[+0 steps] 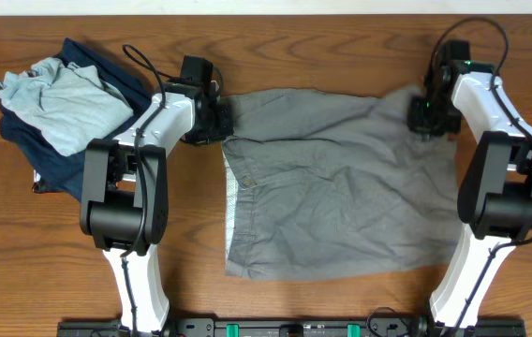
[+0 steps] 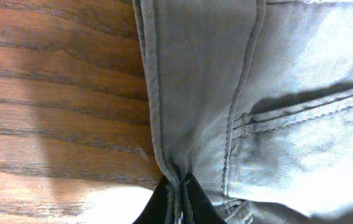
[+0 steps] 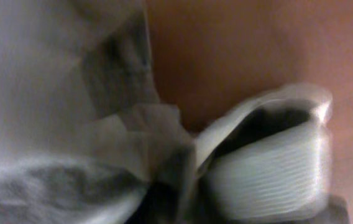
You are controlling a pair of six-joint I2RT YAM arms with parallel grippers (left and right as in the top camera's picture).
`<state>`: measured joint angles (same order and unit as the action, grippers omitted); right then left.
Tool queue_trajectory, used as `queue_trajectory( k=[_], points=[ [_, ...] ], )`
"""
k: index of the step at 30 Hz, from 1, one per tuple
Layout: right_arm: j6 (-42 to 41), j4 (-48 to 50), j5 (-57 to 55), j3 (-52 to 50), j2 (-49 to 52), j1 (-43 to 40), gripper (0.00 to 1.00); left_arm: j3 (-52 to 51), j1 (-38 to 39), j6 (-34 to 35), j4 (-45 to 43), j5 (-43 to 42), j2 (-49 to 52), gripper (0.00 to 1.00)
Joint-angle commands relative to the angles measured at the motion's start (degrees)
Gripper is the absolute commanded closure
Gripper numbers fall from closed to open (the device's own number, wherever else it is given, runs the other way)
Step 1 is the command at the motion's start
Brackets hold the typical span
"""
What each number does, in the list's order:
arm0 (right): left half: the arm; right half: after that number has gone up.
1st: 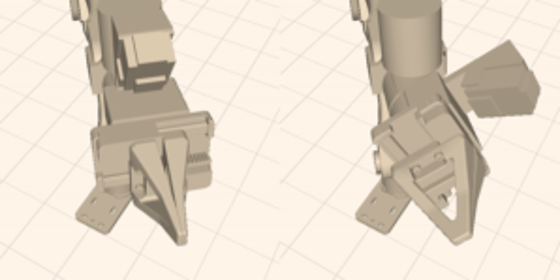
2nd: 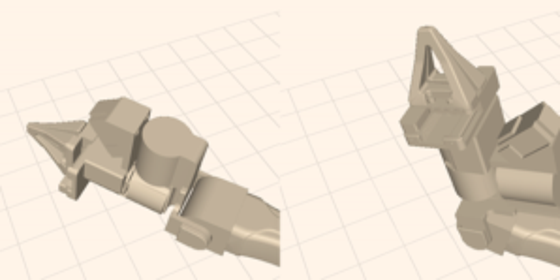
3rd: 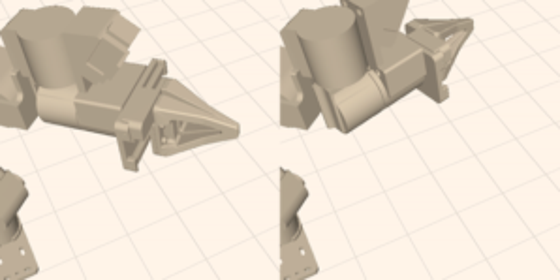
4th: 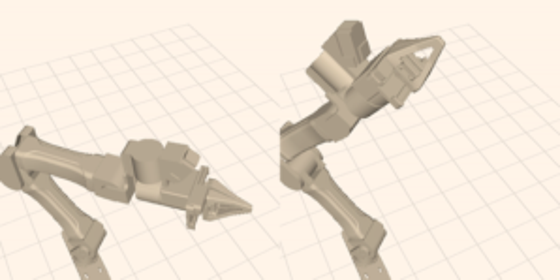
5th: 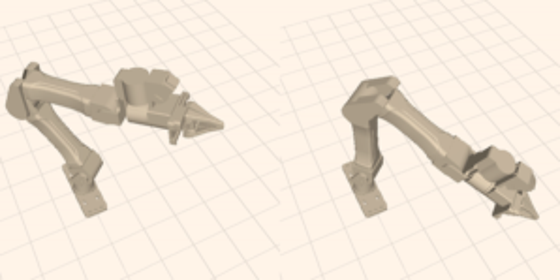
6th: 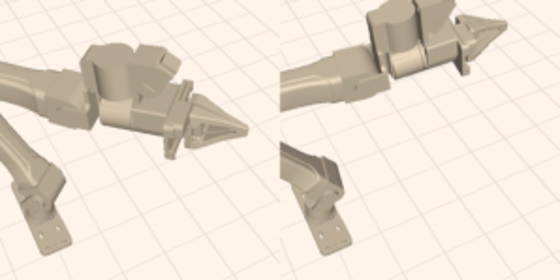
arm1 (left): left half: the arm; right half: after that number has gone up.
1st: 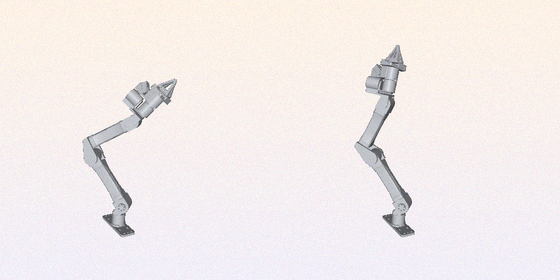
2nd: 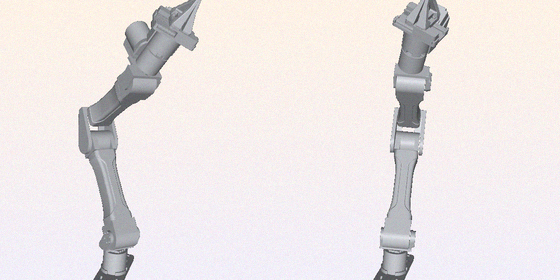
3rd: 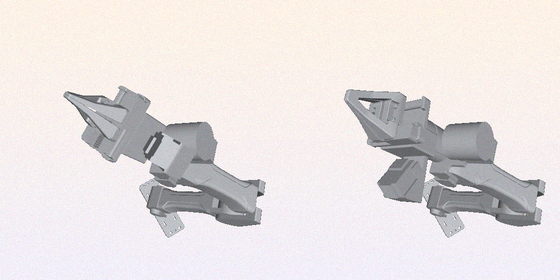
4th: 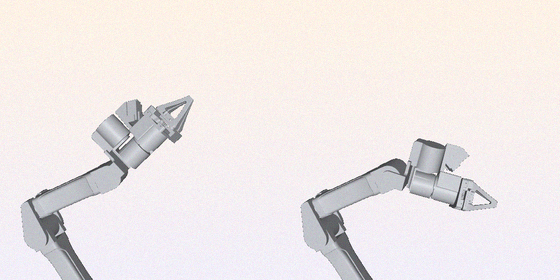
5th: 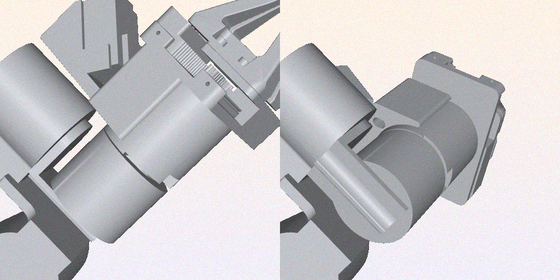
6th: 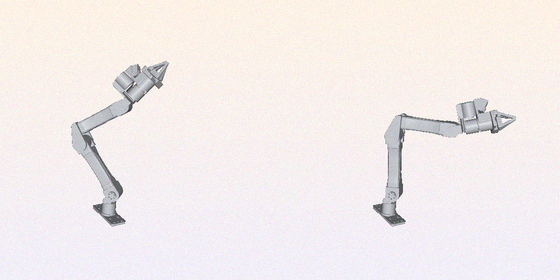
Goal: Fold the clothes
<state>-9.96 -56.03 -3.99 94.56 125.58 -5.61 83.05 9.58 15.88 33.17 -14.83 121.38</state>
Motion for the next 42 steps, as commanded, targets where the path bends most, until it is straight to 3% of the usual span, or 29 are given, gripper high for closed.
queue_trajectory(
  k=[1, 4, 10, 18, 19, 21, 23, 38, 41, 42],
  points=[
    [-17.9, -6.8, -19.3, 0.5, -1.3, -3.5, 0.99, -2.2, -0.3, 0.3, 2.0, 2.9, 3.1, 0.94],
    [-22.1, -11.2, -21.1, 0.5, -1.7, -6.2, 0.91, -2.2, -0.3, 0.2, 2.1, 2.9, 3.1, 0.94],
    [-17.1, -13.0, -15.0, 0.5, -1.7, -9.2, 0.69, -2.2, -0.3, 0.2, 2.6, 2.9, 3.1, 0.94],
    [-5.4, -5.8, 0.9, 5.8, -3.3, -9.3, 0.66, -2.2, -0.3, 0.2, 2.8, 2.9, 3.1, 0.94],
    [-4.1, -4.5, 3.3, 6.9, -3.5, -9.3, 0.61, -2.2, -0.3, 0.2, 2.8, 2.9, 3.1, 0.94],
    [-0.3, -1.2, 10.5, 9.5, -3.5, -9.3, 0.42, -2.2, -0.3, 0.3, 2.8, 2.9, 3.1, 0.94],
    [2.0, 1.6, 15.5, 10.3, -3.5, -9.2, 0.33, -2.2, -0.3, 0.3, 2.8, 2.9, 3.1, 0.94],
    [3.2, 6.0, 19.6, 3.7, 4.4, -4.7, 0.32, -2.2, -0.2, 0.3, 2.8, 2.9, 3.1, 0.94],
    [3.2, 8.0, 19.4, 3.5, 6.5, -3.8, 0.34, -2.2, -0.2, 0.3, 2.8, 2.9, 3.1, 0.94],
    [3.2, 8.6, 19.4, 3.5, 6.8, -3.6, 0.40, -2.2, -0.2, 0.3, 2.8, 2.9, 3.1, 0.94]
  ],
)
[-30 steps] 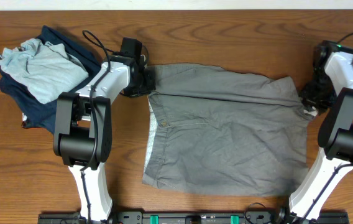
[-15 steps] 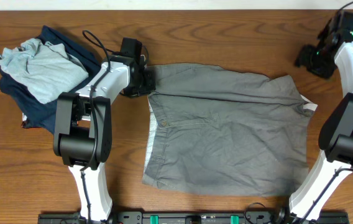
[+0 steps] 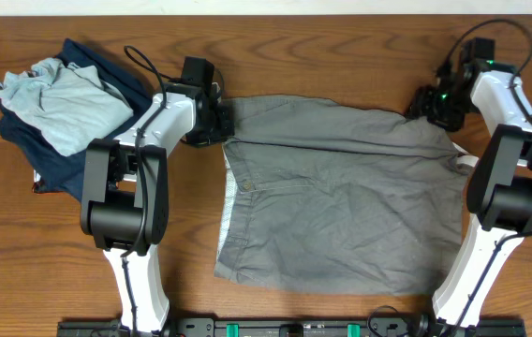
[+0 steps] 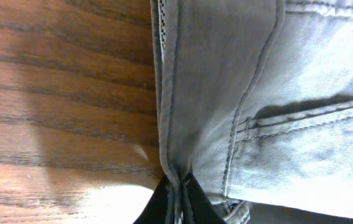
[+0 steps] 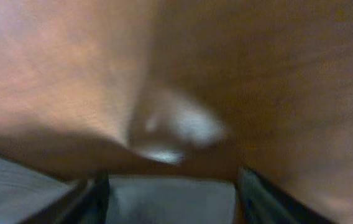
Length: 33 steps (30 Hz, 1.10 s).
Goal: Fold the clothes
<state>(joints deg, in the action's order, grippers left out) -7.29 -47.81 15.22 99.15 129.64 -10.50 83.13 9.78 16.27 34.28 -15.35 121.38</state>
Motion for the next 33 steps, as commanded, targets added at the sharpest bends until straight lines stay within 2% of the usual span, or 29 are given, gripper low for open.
queue_trajectory(
  k=[1, 2, 3, 4, 15, 16, 17, 18, 19, 24, 26, 29, 31, 33],
  points=[
    [0.6, 1.1, 0.1, -1.1, 2.9, 1.5, 0.52, -2.3, -0.4, -0.1, 1.7, 3.4, 3.1, 0.94],
    [0.7, 1.9, 0.1, -1.1, 2.9, 1.6, 0.76, -2.3, -0.4, -0.1, 1.7, 3.4, 3.1, 0.94],
    [0.7, 2.9, 0.0, -0.9, 2.8, 1.8, 0.92, -2.3, -0.4, -0.1, 1.7, 3.4, 3.1, 0.94],
    [0.7, 4.0, 0.3, -0.5, 2.2, 1.8, 0.99, -2.3, -0.4, -0.1, 1.7, 3.4, 3.1, 0.94],
    [-0.7, 12.4, -1.2, 9.3, -6.6, 1.9, 0.99, -2.3, -0.5, 1.4, 0.8, 3.4, 3.1, 0.94],
    [-1.1, 12.5, -2.8, 9.9, -6.8, 1.9, 0.98, -2.3, -0.5, 1.6, 0.8, 3.4, 3.1, 0.94],
    [-1.5, 12.3, -4.7, 10.4, -6.8, 1.9, 0.89, -2.3, -0.5, 1.8, 0.7, 3.4, 3.1, 0.94],
    [-1.5, 11.7, -6.1, 10.4, -6.8, 1.8, 0.67, -2.3, -0.5, 1.8, 0.7, 3.4, 3.1, 0.94],
    [-1.4, 10.7, -7.4, 10.3, -6.8, 1.8, 0.56, -2.3, -0.5, 1.8, 0.8, 3.4, 3.1, 0.94],
    [-1.5, 1.9, -18.1, 9.4, -6.7, 1.7, 0.55, -2.3, -0.5, 1.8, 0.8, 3.4, 3.1, 0.94],
    [-1.4, -2.5, -19.0, 9.4, -6.8, 1.7, 0.55, -2.3, -0.5, 1.8, 0.8, 3.4, 3.1, 0.94],
    [1.6, -7.1, -12.4, 9.4, -7.5, 1.7, 0.53, -2.3, -0.5, 1.8, 0.8, 3.4, 3.1, 0.94],
    [5.5, -7.2, -3.3, 9.4, -7.5, 1.9, 0.50, -2.3, -0.5, 1.8, 0.8, 3.4, 3.1, 0.94],
    [5.9, -6.8, 1.5, 9.4, -7.5, 2.1, 0.49, -2.3, -0.5, 1.8, 0.8, 3.4, 3.1, 0.94]
  ],
)
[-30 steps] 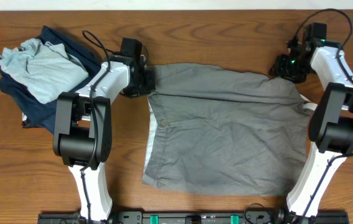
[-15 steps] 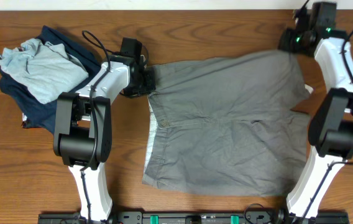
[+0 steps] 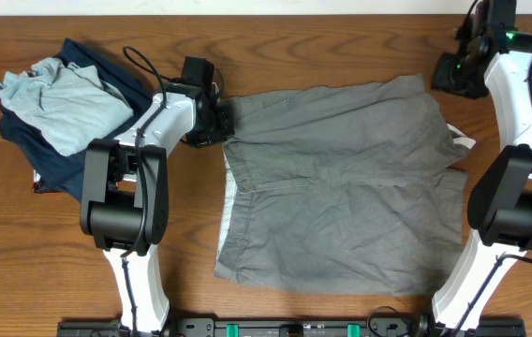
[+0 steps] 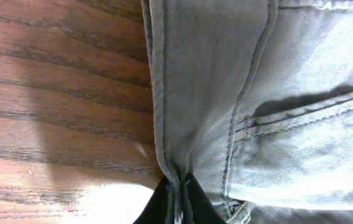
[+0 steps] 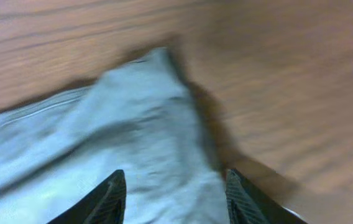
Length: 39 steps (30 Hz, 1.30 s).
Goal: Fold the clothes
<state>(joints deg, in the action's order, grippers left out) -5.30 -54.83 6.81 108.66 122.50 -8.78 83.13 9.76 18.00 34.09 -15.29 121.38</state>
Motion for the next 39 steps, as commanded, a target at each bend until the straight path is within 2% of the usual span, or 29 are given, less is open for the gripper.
queue_trajectory(
  k=[1, 6, 10, 14, 17, 22, 27, 28, 31, 33, 36, 39],
  points=[
    [3.8, 0.4, 10.4, -0.2, -0.3, 0.5, 0.50, -2.3, -0.4, 0.1, 1.0, 3.3, 3.1, 0.94],
    [5.6, 4.9, 11.2, -1.3, -0.2, 3.5, 0.58, -2.3, -0.4, 0.3, 1.0, 3.3, 3.1, 0.94],
    [6.6, 6.2, 7.3, -3.5, 0.9, 6.8, 0.59, -2.3, -0.4, 0.3, 1.1, 3.3, 3.1, 0.94],
    [6.6, 6.2, 5.2, -4.6, 4.2, 9.1, 0.67, -2.2, -0.4, 0.3, -0.1, 3.3, 3.1, 0.94],
    [4.0, 7.3, 3.8, -4.6, 7.0, 9.9, 0.76, -2.2, -0.4, 0.3, -1.9, 3.3, 3.1, 0.94],
    [1.0, 9.9, 3.6, -4.6, 10.6, 9.9, 0.81, -2.2, -0.4, 1.8, -7.8, 3.3, 3.1, 0.94],
    [0.5, 13.9, 3.7, -4.6, 13.1, 9.9, 0.79, -2.2, -0.4, 2.3, -15.8, 3.3, 3.1, 0.86],
    [-0.2, 15.1, 3.7, -4.6, 13.4, 10.0, 0.77, -2.2, -0.4, 3.1, -17.8, 3.3, 3.1, 0.85],
    [-3.1, 19.3, 3.7, -4.6, 13.6, 10.0, 0.62, -2.2, -0.4, 5.1, -23.3, 3.3, 3.1, 0.84],
    [-4.1, 21.5, 3.7, -4.0, 13.5, 9.9, 0.58, -2.2, -0.4, 5.3, -26.6, 3.3, 3.0, 0.84],
    [-4.0, 19.4, 3.7, -0.8, 13.4, 9.4, 0.55, -1.6, -0.9, 5.2, -27.9, 3.2, 2.4, 0.84],
    [-3.8, 12.7, 0.9, 4.5, 13.0, 8.3, 0.54, -1.0, -1.8, 4.7, -27.3, 0.9, 0.2, 0.84]
  ],
)
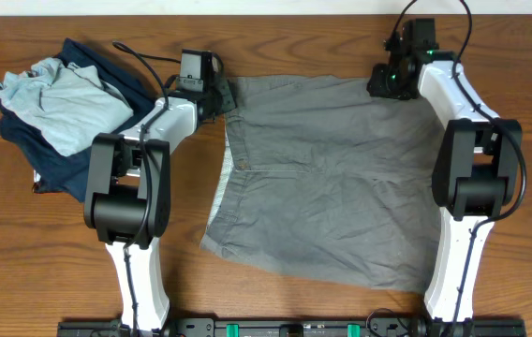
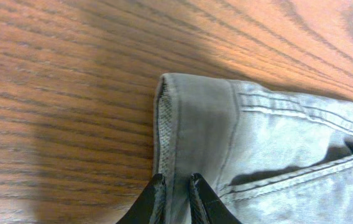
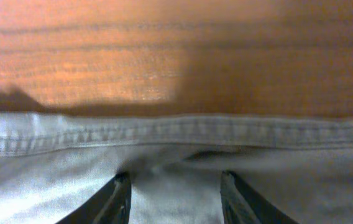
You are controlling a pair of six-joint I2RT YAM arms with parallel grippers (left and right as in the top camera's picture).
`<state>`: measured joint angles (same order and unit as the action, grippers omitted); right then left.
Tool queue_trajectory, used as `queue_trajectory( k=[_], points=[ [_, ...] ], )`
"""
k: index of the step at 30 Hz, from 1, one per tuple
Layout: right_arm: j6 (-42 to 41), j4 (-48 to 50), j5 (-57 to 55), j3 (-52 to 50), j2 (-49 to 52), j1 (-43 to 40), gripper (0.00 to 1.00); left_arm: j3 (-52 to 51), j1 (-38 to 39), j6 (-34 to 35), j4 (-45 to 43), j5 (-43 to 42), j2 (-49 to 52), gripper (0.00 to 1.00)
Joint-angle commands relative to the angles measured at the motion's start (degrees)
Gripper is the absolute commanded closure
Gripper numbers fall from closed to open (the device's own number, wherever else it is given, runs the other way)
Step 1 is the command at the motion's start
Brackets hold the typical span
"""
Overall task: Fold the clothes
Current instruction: 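Release both corners and move both grippers down to the shorts' bottom edge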
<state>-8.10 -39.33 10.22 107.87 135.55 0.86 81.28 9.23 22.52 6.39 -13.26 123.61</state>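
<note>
Grey shorts lie spread flat across the middle of the wooden table. My left gripper is at their far left corner, shut on the waistband edge, where the cloth runs off to the right. At the far edge of the shorts, right of the middle, my right gripper is open. In the right wrist view its fingers stand wide apart over the grey cloth just inside the stitched hem.
A heap of other clothes sits at the far left: a light blue garment on top of a navy one. Both arm bases stand at the table's near edge, on either side of the shorts.
My right gripper was open off the cloth at the far right corner of the table; now it is over the shorts' far edge, further left. The left gripper and the shorts have shifted towards the far edge.
At first my right gripper was at the rumpled far right corner of the shorts, my left shut on the waistband. Then the right was further right and the shorts lay stretched. Then it stood open, off the cloth. Now it is open over the far hem.
</note>
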Motion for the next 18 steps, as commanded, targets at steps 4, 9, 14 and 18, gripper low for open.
queue_trajectory(
  k=[4, 9, 14, 18],
  points=[
    [-1.0, -19.4, -6.0, 15.5, -1.1, -3.4, 0.51, 0.9, -3.1, -0.9, 7.1, -2.9, -8.5, 0.83],
    [-4.0, -34.6, -11.1, 19.5, -5.0, -5.4, 0.56, 0.9, -3.8, -6.0, 26.8, -2.8, -16.4, 0.59],
    [-9.4, -46.3, -11.9, 19.5, -8.3, -7.4, 0.53, 0.9, -3.8, -7.9, 45.8, -2.7, -19.2, 0.47],
    [-11.5, -52.2, -11.7, 19.3, -10.4, -8.1, 0.52, -0.5, -3.8, -7.9, 55.8, -2.7, -19.1, 0.38]
  ],
)
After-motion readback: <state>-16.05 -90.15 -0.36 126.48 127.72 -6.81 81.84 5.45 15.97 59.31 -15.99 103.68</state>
